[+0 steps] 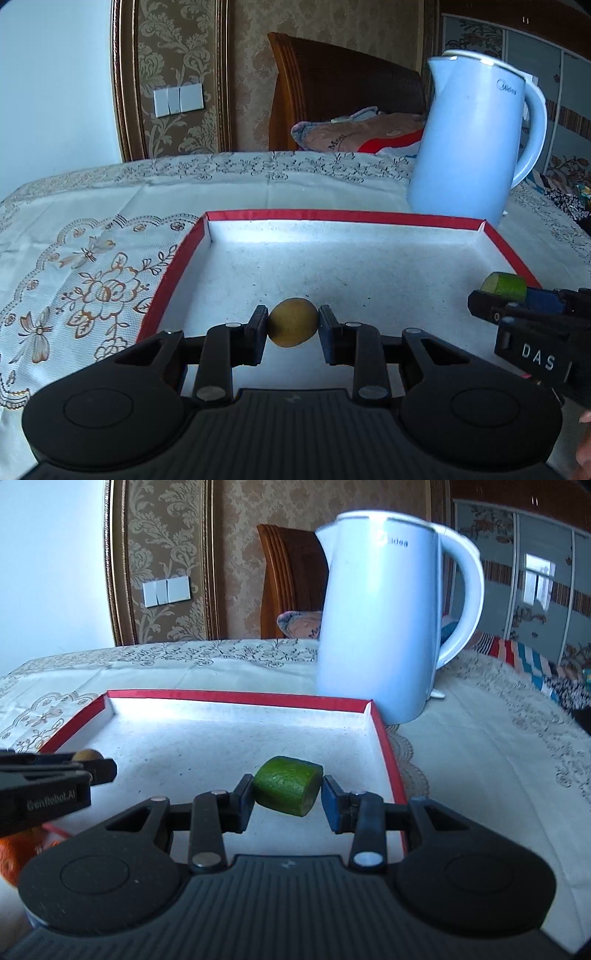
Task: Organize fruits
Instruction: 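Open the right gripper over the tray while the left gripper releases the kiwi inside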
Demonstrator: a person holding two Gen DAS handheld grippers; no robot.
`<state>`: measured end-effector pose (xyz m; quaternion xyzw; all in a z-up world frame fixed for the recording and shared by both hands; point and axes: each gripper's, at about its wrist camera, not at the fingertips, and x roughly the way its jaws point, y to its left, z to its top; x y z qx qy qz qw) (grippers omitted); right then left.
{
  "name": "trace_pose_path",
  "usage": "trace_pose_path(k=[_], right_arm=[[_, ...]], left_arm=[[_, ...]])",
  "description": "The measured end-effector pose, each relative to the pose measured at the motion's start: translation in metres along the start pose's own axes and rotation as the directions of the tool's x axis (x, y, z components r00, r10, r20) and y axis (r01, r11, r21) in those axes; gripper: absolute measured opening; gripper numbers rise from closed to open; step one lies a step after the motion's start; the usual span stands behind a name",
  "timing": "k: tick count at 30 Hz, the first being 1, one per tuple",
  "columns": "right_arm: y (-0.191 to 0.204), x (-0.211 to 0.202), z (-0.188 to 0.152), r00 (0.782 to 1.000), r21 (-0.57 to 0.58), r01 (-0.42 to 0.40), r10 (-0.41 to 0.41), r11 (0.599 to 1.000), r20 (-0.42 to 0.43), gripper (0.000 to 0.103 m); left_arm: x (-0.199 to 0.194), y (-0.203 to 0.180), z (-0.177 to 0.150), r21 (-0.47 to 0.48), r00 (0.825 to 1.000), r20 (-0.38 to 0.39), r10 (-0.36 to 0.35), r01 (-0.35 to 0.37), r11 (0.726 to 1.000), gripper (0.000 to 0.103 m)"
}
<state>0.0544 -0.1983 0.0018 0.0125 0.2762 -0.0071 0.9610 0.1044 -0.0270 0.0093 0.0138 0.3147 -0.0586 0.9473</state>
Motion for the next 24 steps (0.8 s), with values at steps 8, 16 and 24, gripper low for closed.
trace_pose_path(k=[8, 16, 24], right_arm=[[0.0, 0.032, 0.01, 0.999, 0.003, 0.02, -0.02, 1.0, -0.043, 0.037], [0.0, 0.048, 0.012, 0.997, -0.001, 0.031, -0.031, 1.0, -0.073, 0.037], [0.002, 0.049, 0.012, 0.996, -0.007, 0.038, -0.038, 0.999, -0.075, 0.037]], left_arm=[[0.021, -0.003, 0.005, -0.007, 0.999, -0.03, 0.029, -0.029, 1.0, 0.028], [0.028, -0.001, 0.007, -0.019, 0.998, -0.034, 0.047, -0.047, 0.999, 0.028], [0.03, -0.002, 0.008, -0.025, 0.997, -0.028, 0.069, -0.07, 0.997, 0.028]])
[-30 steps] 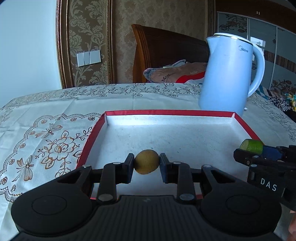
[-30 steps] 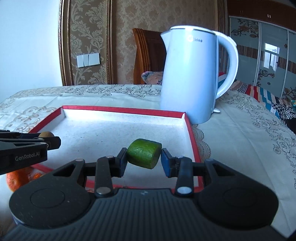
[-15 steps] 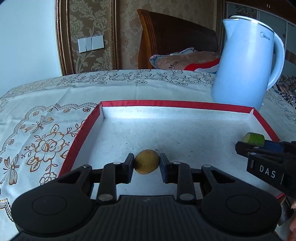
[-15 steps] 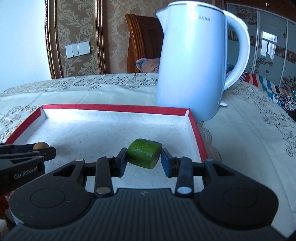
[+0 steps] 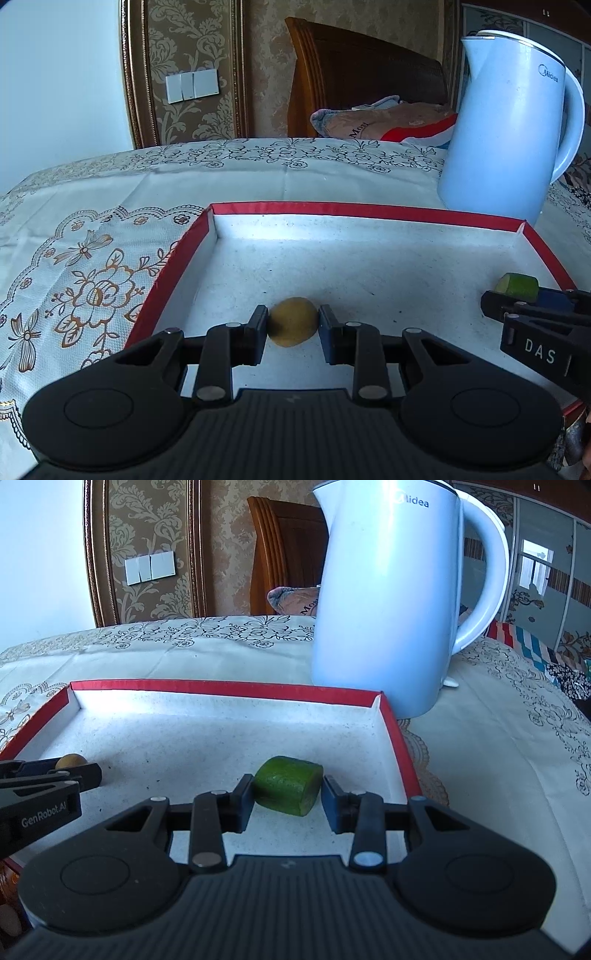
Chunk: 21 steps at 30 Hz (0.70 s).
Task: Organize fruits
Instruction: 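Open the right gripper over the tray while the left gripper releases the kiwi inside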
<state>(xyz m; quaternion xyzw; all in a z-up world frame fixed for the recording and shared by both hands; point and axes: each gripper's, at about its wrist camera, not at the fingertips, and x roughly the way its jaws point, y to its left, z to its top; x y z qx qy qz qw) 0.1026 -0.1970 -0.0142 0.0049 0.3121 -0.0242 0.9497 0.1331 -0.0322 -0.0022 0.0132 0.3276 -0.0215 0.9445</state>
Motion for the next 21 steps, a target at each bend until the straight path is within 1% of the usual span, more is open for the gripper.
trace_pose_path(k=[3, 5, 6, 7, 8, 9, 14, 15, 17, 21], right_arm=[[0.0, 0.001, 0.0, 1.0, 0.0, 0.004, -0.004, 1.0, -0.006, 0.038], [-0.001, 0.001, -0.001, 1.0, 0.009, -0.006, 0.006, 1.0, -0.009, 0.045], [-0.001, 0.0, -0.001, 1.0, 0.014, -0.006, 0.006, 1.0, -0.006, 0.047], [-0.002, 0.0, -0.001, 1.0, 0.017, -0.004, 0.004, 1.0, -0.002, 0.052], [-0.003, -0.001, -0.001, 1.0, 0.022, -0.002, 0.002, 1.0, 0.002, 0.06], [-0.004, -0.002, -0.001, 1.0, 0.029, -0.001, 0.001, 1.0, 0.005, 0.063], [-0.007, -0.005, -0.003, 1.0, 0.053, -0.004, 0.003, 0.999, 0.019, 0.066], [-0.008, -0.007, -0.003, 1.0, 0.058, -0.006, 0.005, 0.998, 0.024, 0.067], [-0.01, -0.011, -0.005, 0.999, 0.069, -0.009, 0.007, 0.998, 0.042, 0.079], [-0.017, -0.026, -0.01, 0.995, 0.086, 0.006, -0.015, 0.996, 0.099, 0.082]], left_arm=[[-0.001, 0.0, 0.0, 0.003, 1.0, -0.001, 0.003, -0.003, 1.0, 0.029], [-0.002, 0.001, 0.0, 0.001, 1.0, 0.001, 0.003, -0.003, 1.0, 0.029], [-0.002, 0.002, -0.001, -0.004, 1.0, 0.002, 0.002, -0.002, 1.0, 0.029], [-0.002, 0.003, -0.001, -0.008, 1.0, 0.001, 0.001, -0.001, 1.0, 0.029], [-0.003, 0.004, -0.001, -0.014, 1.0, 0.001, -0.003, 0.003, 1.0, 0.029], [-0.004, 0.006, -0.001, -0.019, 1.0, 0.0, -0.012, 0.012, 1.0, 0.029], [-0.008, 0.011, -0.002, -0.035, 1.0, 0.002, -0.014, 0.014, 0.999, 0.032], [-0.01, 0.01, -0.003, -0.032, 1.0, 0.01, -0.009, 0.009, 0.999, 0.032], [-0.018, 0.01, -0.004, -0.018, 0.999, 0.035, 0.009, -0.008, 1.0, 0.032], [-0.042, 0.015, -0.007, -0.006, 0.993, 0.113, 0.022, -0.021, 1.0, 0.033]])
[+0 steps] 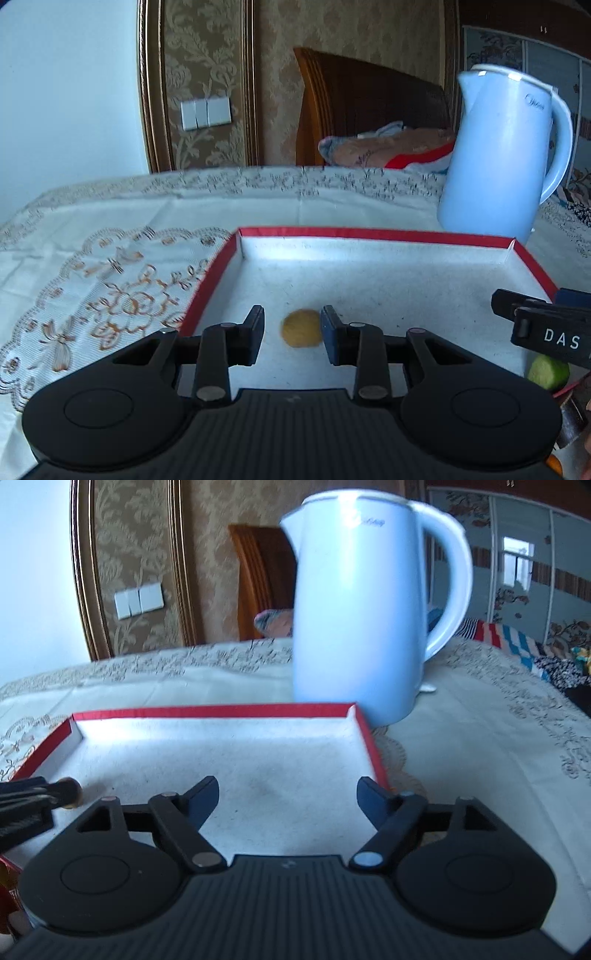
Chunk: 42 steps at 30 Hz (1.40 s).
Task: Organize fruits
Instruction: 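Open the right gripper over the tray while the left gripper releases the kiwi inside, then move both open grippers back to the fruit row in front of the tray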
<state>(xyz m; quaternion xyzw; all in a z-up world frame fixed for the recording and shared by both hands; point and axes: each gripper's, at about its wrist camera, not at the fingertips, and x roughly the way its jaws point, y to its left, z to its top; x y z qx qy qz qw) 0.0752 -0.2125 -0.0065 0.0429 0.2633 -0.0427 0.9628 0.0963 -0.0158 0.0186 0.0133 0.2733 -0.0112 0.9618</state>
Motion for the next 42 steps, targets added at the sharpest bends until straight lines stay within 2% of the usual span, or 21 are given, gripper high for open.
trace_pose_path(k=[1, 4, 9, 15, 17, 20, 24, 31, 33, 37, 42], right_arm=[[-0.003, -0.004, -0.002, 1.0, 0.012, 0.002, -0.002, 1.0, 0.014, 0.086], [-0.014, -0.018, -0.005, 0.999, 0.051, -0.01, 0.008, 0.999, 0.049, 0.088], [-0.027, -0.041, -0.013, 0.995, 0.096, -0.014, 0.004, 0.995, 0.1, 0.088], [-0.036, -0.07, -0.038, 0.993, 0.095, -0.02, 0.009, 0.995, 0.116, 0.092], [-0.04, -0.082, -0.044, 0.993, 0.099, -0.023, 0.011, 0.995, 0.114, 0.094], [-0.047, -0.099, -0.056, 0.992, 0.114, -0.026, 0.011, 0.993, 0.128, 0.099], [-0.056, -0.111, -0.072, 0.991, 0.119, -0.019, 0.004, 0.993, 0.13, 0.1], [-0.072, -0.113, -0.077, 0.992, 0.199, -0.041, 0.016, 0.979, 0.125, 0.103], [-0.074, -0.113, -0.078, 0.991, 0.207, -0.05, 0.023, 0.977, 0.132, 0.103], [-0.075, -0.112, -0.078, 0.991, 0.212, -0.052, 0.024, 0.976, 0.129, 0.103], [-0.076, -0.11, -0.078, 0.992, 0.218, -0.055, 0.03, 0.974, 0.12, 0.103]], left_arm=[[-0.006, 0.002, -0.001, -0.005, 1.0, 0.014, 0.002, -0.002, 1.0, 0.035], [-0.026, 0.012, -0.007, -0.026, 0.999, 0.048, -0.011, 0.012, 1.0, 0.061], [-0.06, 0.022, -0.026, -0.01, 0.992, 0.128, 0.016, -0.015, 1.0, 0.062], [-0.082, 0.044, -0.047, -0.079, 0.994, 0.099, -0.045, 0.053, 0.995, 0.063], [-0.089, 0.047, -0.056, -0.081, 0.994, 0.097, -0.055, 0.063, 0.995, 0.068], [-0.095, 0.048, -0.068, -0.052, 0.994, 0.089, -0.067, 0.071, 0.996, 0.068], [-0.098, 0.054, -0.073, -0.067, 0.994, 0.09, -0.057, 0.063, 0.996, 0.068], [-0.099, 0.052, -0.076, -0.048, 0.995, 0.086, -0.04, 0.045, 0.998, 0.068], [-0.098, 0.05, -0.078, -0.036, 0.995, 0.075, -0.06, 0.063, 0.997, 0.068], [-0.089, 0.043, -0.078, -0.013, 0.998, 0.036, -0.043, 0.044, 0.999, 0.068], [-0.084, 0.039, -0.078, 0.0, 0.999, 0.03, -0.034, 0.034, 0.999, 0.068]])
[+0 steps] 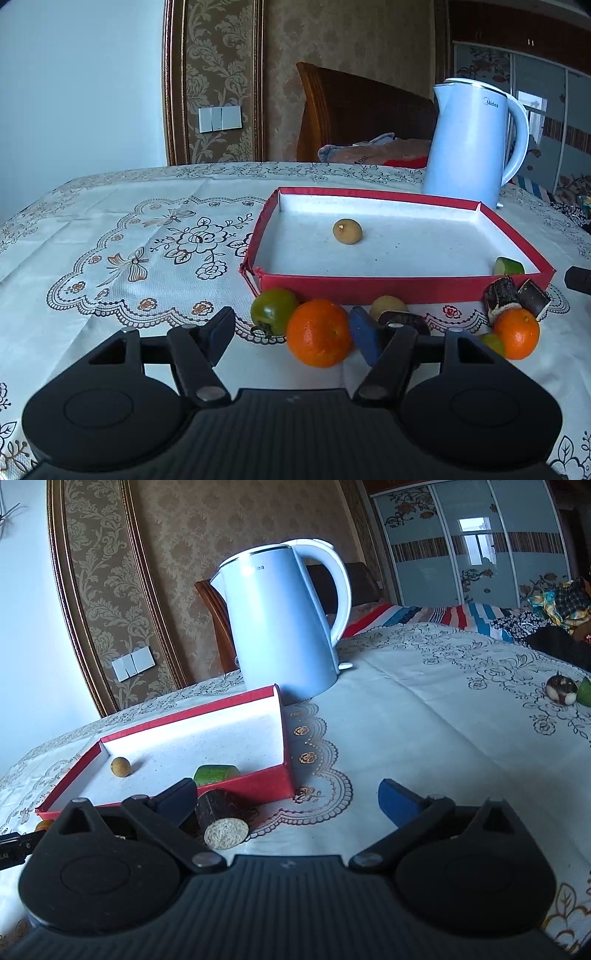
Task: Organize fruits
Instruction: 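Move both open grippers back to the fruit row in front of the tray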
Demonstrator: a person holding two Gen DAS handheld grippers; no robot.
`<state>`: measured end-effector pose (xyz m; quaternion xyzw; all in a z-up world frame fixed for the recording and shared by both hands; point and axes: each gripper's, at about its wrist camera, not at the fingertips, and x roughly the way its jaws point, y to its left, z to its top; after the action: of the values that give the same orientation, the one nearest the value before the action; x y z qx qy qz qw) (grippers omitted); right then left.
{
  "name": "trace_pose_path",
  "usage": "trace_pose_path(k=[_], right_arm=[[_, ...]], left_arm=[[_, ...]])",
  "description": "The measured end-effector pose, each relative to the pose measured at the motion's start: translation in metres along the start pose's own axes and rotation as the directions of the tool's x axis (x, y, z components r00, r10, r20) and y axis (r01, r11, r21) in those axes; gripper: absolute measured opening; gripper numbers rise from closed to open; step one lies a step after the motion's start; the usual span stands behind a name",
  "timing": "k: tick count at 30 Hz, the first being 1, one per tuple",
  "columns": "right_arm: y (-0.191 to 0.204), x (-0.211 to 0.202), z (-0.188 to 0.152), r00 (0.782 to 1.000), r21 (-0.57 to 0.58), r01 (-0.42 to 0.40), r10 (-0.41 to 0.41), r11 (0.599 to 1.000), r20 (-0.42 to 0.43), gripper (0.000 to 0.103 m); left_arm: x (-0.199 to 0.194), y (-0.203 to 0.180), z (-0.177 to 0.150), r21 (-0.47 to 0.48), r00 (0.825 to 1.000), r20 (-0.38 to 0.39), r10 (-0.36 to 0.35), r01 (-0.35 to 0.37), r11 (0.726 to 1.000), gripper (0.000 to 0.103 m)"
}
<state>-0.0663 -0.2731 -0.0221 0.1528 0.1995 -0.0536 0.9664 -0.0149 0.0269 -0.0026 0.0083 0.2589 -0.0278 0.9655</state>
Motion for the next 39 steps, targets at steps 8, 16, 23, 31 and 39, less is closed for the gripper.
trace_pose_path(k=[8, 16, 23, 31, 39], right_arm=[[0.003, 0.001, -0.001, 1.0, -0.015, 0.013, -0.014, 1.0, -0.006, 0.103], [0.002, 0.003, -0.001, 1.0, -0.006, 0.024, -0.024, 1.0, -0.019, 0.103], [0.002, 0.003, -0.001, 1.0, -0.002, 0.025, -0.025, 1.0, -0.017, 0.103], [0.001, -0.003, -0.002, 1.0, -0.013, -0.007, 0.007, 1.0, -0.018, 0.103], [0.027, -0.018, -0.013, 0.995, -0.171, -0.087, 0.077, 0.981, -0.067, 0.103]], left_arm=[[0.009, -0.011, 0.001, 0.047, 1.0, -0.022, -0.016, 0.017, 0.999, 0.069], [0.011, -0.003, 0.002, 0.007, 0.998, -0.038, -0.042, 0.042, 0.999, 0.069], [0.01, -0.005, 0.0, 0.035, 0.997, -0.048, -0.06, 0.062, 0.997, 0.059], [0.006, -0.005, 0.0, 0.038, 0.997, -0.033, -0.066, 0.067, 0.997, 0.046], [0.006, -0.005, 0.0, 0.042, 0.997, -0.035, -0.069, 0.071, 0.997, 0.043]])
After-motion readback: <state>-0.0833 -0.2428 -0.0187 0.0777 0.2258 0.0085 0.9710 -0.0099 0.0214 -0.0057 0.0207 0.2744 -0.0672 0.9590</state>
